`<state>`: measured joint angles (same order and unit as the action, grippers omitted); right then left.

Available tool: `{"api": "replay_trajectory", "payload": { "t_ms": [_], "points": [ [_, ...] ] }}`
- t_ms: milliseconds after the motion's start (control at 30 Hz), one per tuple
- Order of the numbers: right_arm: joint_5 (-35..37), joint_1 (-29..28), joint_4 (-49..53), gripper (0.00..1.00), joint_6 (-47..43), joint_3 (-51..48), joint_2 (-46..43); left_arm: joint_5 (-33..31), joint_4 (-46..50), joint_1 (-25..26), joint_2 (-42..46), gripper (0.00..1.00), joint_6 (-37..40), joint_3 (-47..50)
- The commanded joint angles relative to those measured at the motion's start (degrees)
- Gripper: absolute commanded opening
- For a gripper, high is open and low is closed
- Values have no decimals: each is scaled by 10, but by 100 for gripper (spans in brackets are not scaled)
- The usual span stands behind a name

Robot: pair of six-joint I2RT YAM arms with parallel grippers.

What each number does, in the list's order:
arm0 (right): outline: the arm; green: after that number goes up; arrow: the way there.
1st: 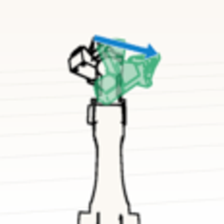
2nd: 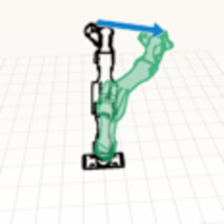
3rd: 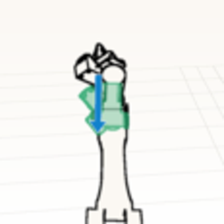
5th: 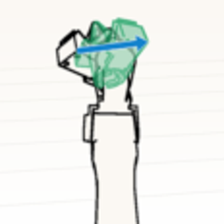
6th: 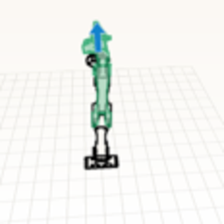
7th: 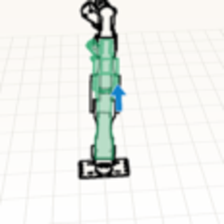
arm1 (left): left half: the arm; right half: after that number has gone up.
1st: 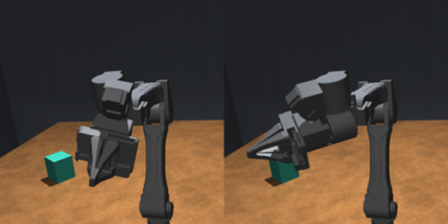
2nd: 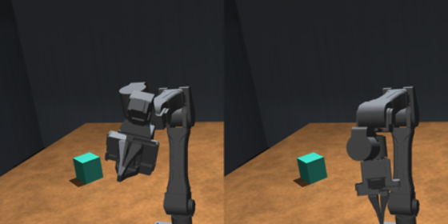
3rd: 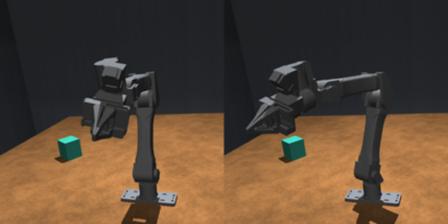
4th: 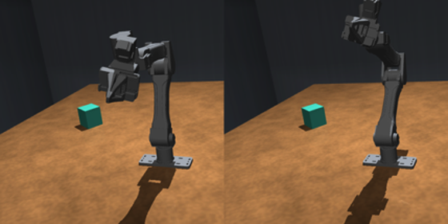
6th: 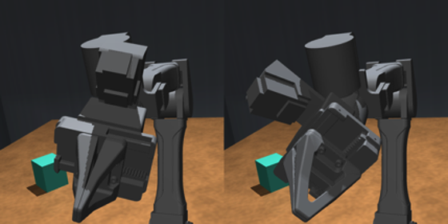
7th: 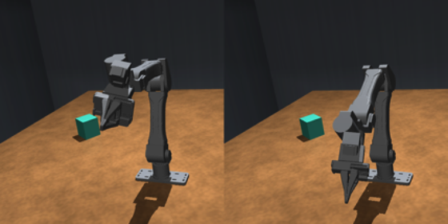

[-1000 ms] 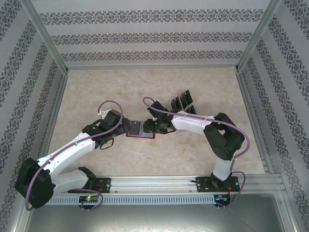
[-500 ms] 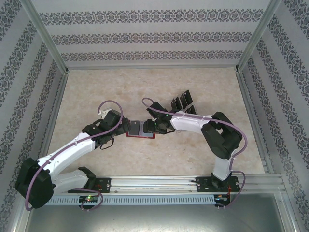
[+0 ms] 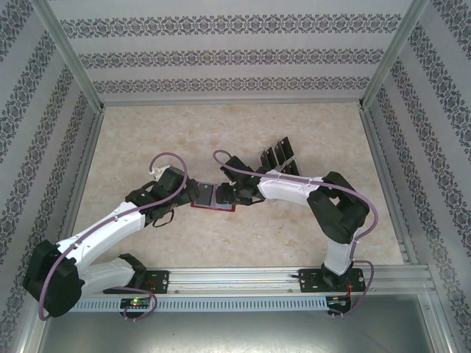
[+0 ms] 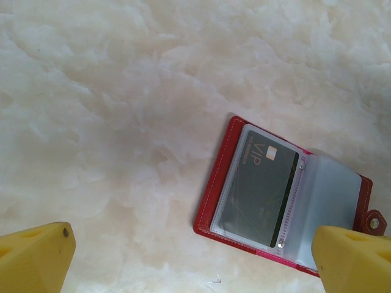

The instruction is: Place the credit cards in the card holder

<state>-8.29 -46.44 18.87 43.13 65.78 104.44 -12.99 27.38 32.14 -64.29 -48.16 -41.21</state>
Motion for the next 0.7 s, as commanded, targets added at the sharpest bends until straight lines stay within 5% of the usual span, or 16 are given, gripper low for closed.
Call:
{"api": "replay_trajectory", "payload": {
  "t_ms": [0,667],
  "points": [
    [30,-10,25,53,2,11,-28,2,-19,-3,-5,100,8,7],
    [13,-16,3,52,9,31,55,2,-24,-4,-6,100,9,12]
  ]
}}
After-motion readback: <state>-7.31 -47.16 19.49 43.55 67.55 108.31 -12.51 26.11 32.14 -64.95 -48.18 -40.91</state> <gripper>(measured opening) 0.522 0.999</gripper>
